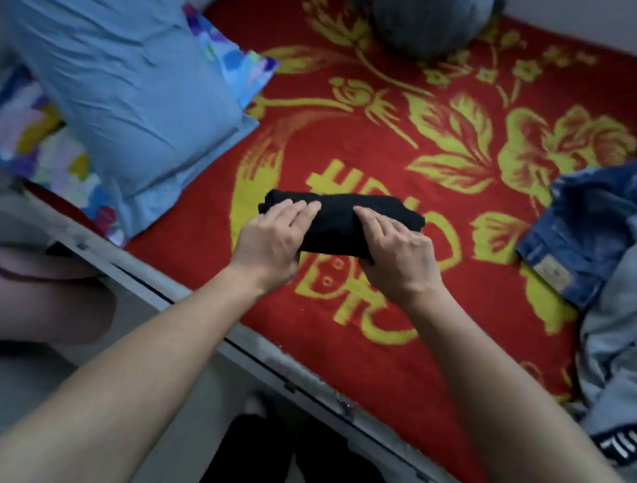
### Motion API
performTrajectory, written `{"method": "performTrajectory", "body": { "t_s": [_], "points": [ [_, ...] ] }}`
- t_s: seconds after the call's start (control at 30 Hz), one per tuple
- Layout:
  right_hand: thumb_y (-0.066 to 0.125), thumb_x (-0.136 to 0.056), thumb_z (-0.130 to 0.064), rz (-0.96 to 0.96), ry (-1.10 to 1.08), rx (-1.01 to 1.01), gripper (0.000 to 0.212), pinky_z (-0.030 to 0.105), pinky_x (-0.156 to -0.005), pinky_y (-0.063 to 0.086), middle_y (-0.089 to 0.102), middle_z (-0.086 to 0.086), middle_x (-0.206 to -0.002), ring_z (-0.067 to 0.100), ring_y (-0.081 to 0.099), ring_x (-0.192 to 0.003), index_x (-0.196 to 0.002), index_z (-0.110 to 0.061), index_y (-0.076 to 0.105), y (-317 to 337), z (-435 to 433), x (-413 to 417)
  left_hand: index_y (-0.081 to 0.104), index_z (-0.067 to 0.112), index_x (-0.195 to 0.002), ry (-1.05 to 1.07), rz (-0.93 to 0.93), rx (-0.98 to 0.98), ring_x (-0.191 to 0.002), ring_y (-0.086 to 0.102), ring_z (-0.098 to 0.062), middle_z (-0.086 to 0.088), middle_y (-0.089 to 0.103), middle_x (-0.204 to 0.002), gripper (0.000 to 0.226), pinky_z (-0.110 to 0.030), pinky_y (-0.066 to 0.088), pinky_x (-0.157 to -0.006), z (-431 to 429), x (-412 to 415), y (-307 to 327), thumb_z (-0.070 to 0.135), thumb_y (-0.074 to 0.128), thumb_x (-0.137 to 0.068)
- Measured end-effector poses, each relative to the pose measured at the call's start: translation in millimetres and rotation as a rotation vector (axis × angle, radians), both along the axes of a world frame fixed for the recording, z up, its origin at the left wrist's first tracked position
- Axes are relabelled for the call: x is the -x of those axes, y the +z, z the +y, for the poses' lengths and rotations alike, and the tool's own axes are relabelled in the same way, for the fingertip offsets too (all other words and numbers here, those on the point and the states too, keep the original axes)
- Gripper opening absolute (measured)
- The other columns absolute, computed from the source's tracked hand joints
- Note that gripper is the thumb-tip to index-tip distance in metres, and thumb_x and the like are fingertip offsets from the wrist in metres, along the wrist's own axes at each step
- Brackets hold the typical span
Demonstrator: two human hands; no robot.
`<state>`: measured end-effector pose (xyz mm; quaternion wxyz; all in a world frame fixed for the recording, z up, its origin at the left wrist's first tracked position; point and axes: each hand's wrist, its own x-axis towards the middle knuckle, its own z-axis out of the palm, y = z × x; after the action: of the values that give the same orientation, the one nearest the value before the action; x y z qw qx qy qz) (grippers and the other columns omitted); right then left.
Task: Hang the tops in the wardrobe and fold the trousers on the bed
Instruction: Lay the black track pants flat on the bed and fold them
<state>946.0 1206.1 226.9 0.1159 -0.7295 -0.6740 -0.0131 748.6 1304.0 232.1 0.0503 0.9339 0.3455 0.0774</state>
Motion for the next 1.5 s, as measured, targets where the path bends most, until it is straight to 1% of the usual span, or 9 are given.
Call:
{"method": "performTrajectory", "body": {
  "t_s": [0.17, 0.37, 0.53, 0.7, 0.9, 1.03, 1.13, 1.27, 1.5],
  "points": [
    [0.085, -0.064, -0.024, -0.007, 0.150, -0.063, 0.081, 0.035, -0.077, 0.061, 0.068, 0.005, -0.126, 0.022, 0.069, -0.108, -0.138, -0.010, 0.056, 64, 11, 62, 0.057, 0.009, -0.133, 0.116, 0.026, -0.107, -0.114, 0.063, -0.031, -0.009, 0.067, -0.122, 0.075, -0.043, 0.060, -0.074, -13, 75, 73, 0.006, 0.073, -0.059],
    [0.080, -0.075, -0.031, -0.076, 0.386, -0.212, 0.082, 0.037, -0.093, 0.055, 0.059, 0.003, -0.140, 0.023, 0.062, -0.122, -0.147, -0.015, 0.045, 160, 27, 181, 0.053, 0.012, -0.139, 0.340, 0.026, -0.280, -0.119, 0.060, -0.030, -0.008, 0.064, -0.127, 0.075, -0.043, 0.060, -0.076, -43, 209, 171, 0.010, 0.072, -0.066],
    [0.081, -0.070, -0.028, -0.100, 0.592, -0.425, 0.081, 0.037, -0.085, 0.058, 0.062, 0.006, -0.136, 0.026, 0.066, -0.113, -0.143, -0.012, 0.050, 229, 1, 318, 0.052, 0.012, -0.139, 0.490, 0.025, -0.440, -0.118, 0.060, -0.031, -0.009, 0.064, -0.127, 0.077, -0.044, 0.057, -0.079, -116, 354, 248, 0.015, 0.072, -0.064],
    [0.075, -0.074, -0.030, -0.109, 0.797, -0.645, 0.076, 0.035, -0.079, 0.057, 0.061, 0.003, -0.137, 0.023, 0.065, -0.114, -0.144, -0.014, 0.050, 315, -59, 473, 0.054, 0.011, -0.136, 0.615, 0.025, -0.624, -0.107, 0.066, -0.028, -0.007, 0.067, -0.120, 0.065, -0.040, 0.058, -0.068, -228, 509, 334, 0.027, 0.064, -0.074],
    [0.073, -0.075, -0.030, -0.090, 0.980, -0.910, 0.072, 0.032, -0.072, 0.057, 0.062, 0.002, -0.135, 0.021, 0.067, -0.111, -0.143, -0.015, 0.053, 425, -132, 639, 0.042, 0.016, -0.148, 0.834, 0.083, -0.798, -0.125, 0.055, -0.031, -0.009, 0.059, -0.136, 0.081, -0.052, 0.049, -0.097, -357, 655, 432, 0.018, 0.072, -0.073],
    [0.071, -0.079, -0.033, -0.110, 1.057, -0.977, 0.076, 0.034, -0.065, 0.057, 0.057, 0.001, -0.142, 0.023, 0.065, -0.114, -0.149, -0.019, 0.044, 498, -164, 718, 0.041, 0.019, -0.148, 0.976, 0.086, -0.878, -0.128, 0.052, -0.031, -0.007, 0.057, -0.138, 0.081, -0.047, 0.047, -0.102, -414, 717, 497, 0.016, 0.073, -0.074],
    [0.063, -0.086, -0.038, -0.128, 1.097, -1.016, 0.074, 0.034, -0.064, 0.054, 0.052, -0.001, -0.147, 0.026, 0.062, -0.119, -0.153, -0.023, 0.035, 552, -180, 762, 0.041, 0.018, -0.148, 1.040, 0.073, -0.935, -0.127, 0.052, -0.030, -0.007, 0.057, -0.138, 0.081, -0.042, 0.048, -0.096, -439, 750, 543, 0.014, 0.072, -0.073],
    [0.054, -0.090, -0.042, -0.130, 1.138, -1.111, 0.070, 0.035, -0.068, 0.050, 0.050, -0.004, -0.148, 0.025, 0.062, -0.118, -0.154, -0.028, 0.029, 614, -182, 807, 0.037, 0.022, -0.150, 1.101, 0.068, -0.995, -0.129, 0.048, -0.029, -0.004, 0.052, -0.143, 0.079, -0.044, 0.048, -0.095, -448, 788, 598, 0.015, 0.067, -0.077],
    [0.054, -0.092, -0.044, -0.133, 1.117, -1.238, 0.071, 0.041, -0.077, 0.053, 0.047, -0.003, -0.150, 0.026, 0.060, -0.120, -0.155, -0.030, 0.024, 693, -123, 875, 0.029, 0.026, -0.152, 1.137, 0.105, -1.114, -0.132, 0.043, -0.027, -0.001, 0.046, -0.147, 0.076, -0.044, 0.045, -0.095, -391, 855, 669, 0.020, 0.063, -0.085]
  ]
}}
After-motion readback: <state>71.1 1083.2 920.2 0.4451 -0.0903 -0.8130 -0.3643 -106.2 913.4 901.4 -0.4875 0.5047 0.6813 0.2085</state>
